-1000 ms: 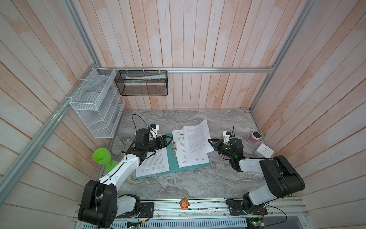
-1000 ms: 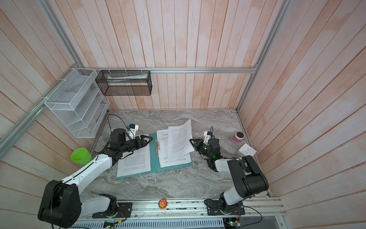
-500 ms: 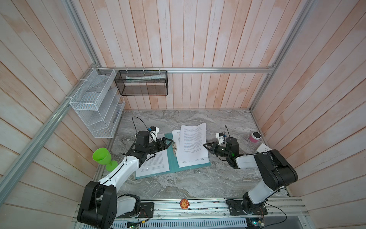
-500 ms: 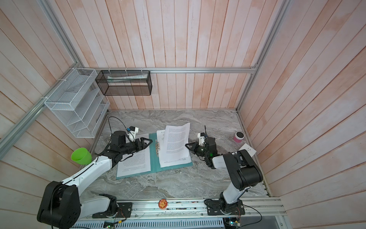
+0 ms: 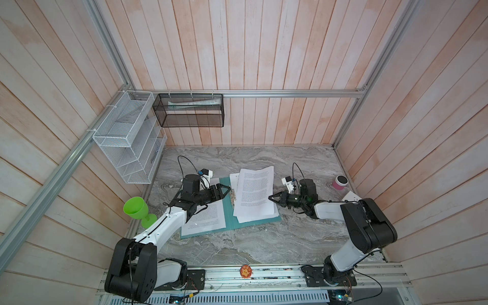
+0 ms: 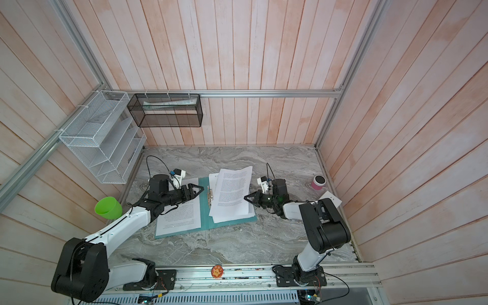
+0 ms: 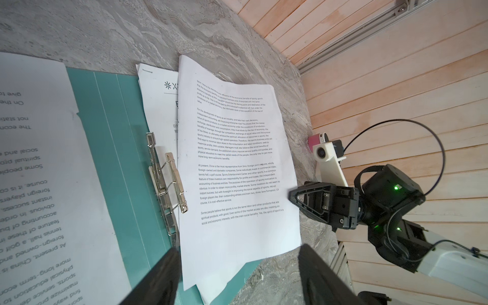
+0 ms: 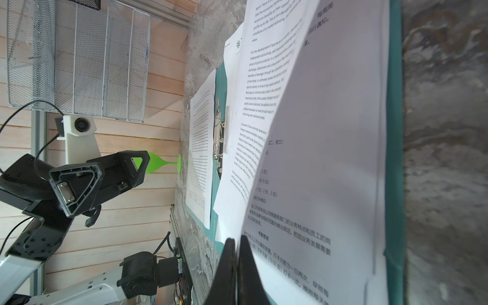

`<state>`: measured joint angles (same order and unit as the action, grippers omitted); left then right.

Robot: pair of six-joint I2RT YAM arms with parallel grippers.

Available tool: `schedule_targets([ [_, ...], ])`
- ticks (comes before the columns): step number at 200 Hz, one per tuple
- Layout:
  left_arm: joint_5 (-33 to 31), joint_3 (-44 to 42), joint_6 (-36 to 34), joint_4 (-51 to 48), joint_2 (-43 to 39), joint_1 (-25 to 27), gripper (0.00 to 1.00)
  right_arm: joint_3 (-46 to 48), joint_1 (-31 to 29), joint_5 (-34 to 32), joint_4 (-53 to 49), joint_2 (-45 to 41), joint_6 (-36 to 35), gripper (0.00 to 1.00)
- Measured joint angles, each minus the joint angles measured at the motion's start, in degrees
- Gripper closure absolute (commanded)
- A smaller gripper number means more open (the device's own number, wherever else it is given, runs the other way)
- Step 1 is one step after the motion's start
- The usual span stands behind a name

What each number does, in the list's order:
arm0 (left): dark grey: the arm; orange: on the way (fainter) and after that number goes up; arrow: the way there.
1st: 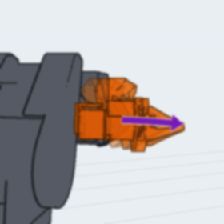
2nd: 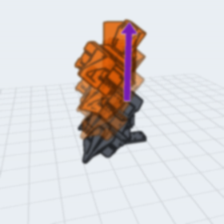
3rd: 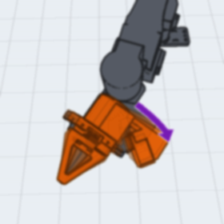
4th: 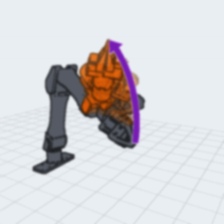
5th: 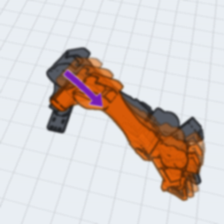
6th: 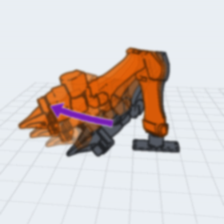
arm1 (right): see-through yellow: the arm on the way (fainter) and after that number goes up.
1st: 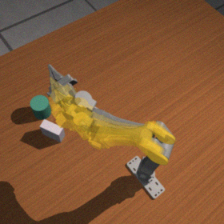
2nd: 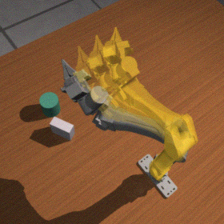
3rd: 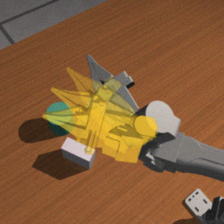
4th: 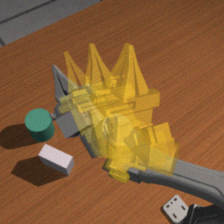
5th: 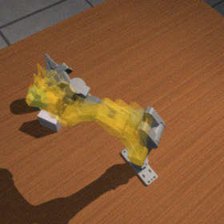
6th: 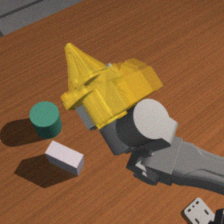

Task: Put the files into the folder
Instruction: 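Lay the text sheet onto the folder clip with the right gripper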

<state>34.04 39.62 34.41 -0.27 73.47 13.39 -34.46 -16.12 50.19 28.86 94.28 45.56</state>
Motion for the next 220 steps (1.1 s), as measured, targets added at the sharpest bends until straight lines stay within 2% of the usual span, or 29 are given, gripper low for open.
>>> schedule_targets([
  [69,0.57,0.00,-0.35,0.07,1.86,0.00,0.27,-1.51,1.97,3.89,-13.33,-4.52,-6.80,1.00],
  [123,1.14,0.00,-0.35,0.28,1.97,0.00,0.27,-3.78,2.08,1.36,-25.46,-6.97,-13.75,1.00],
  [220,1.95,0.00,-0.70,0.66,2.49,0.02,0.27,-22.75,0.74,-7.87,-42.21,7.50,-28.46,1.00],
])
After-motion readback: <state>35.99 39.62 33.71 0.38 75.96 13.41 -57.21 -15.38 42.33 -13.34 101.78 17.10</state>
